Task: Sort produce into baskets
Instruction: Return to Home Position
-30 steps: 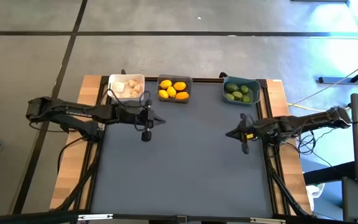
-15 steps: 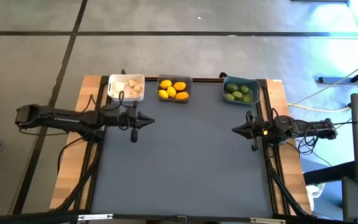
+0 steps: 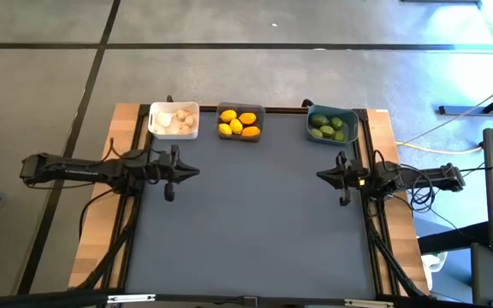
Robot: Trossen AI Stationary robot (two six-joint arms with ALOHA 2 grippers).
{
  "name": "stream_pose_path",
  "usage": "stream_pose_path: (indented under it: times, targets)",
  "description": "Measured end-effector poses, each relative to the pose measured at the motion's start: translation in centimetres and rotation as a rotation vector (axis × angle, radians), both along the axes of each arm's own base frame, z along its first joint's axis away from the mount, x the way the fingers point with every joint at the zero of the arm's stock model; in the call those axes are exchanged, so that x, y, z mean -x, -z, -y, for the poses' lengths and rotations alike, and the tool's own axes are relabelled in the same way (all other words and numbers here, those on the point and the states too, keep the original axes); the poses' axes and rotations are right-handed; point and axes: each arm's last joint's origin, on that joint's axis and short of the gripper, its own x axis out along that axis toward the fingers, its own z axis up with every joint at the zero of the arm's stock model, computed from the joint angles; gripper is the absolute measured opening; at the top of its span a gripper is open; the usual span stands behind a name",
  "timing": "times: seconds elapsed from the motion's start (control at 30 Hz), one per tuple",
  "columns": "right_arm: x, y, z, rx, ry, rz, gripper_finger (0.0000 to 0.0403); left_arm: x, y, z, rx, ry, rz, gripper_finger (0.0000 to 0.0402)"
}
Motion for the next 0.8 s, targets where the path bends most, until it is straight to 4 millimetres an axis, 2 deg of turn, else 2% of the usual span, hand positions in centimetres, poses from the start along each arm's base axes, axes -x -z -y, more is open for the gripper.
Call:
stream_pose_path:
  times: [0.43, 0.57, 0.8]
  targets:
    - [0.0, 0.1, 0.0, -0.029, 0.000, -0.001, 0.0005, 2.7, 0.1, 0.0, 0.045, -0.080, 0.072, 0.0017]
    - [0.0, 0.1, 0.0, -0.028, -0.002, -0.003, 0.0005, 3.2, 1.3, 0.0, 0.059, -0.095, 0.031, 0.0017]
    - [0.0, 0.1, 0.0, -0.029, -0.005, -0.003, 0.0005, 3.4, 1.0, 0.0, 0.059, -0.113, 0.068, 0.0017]
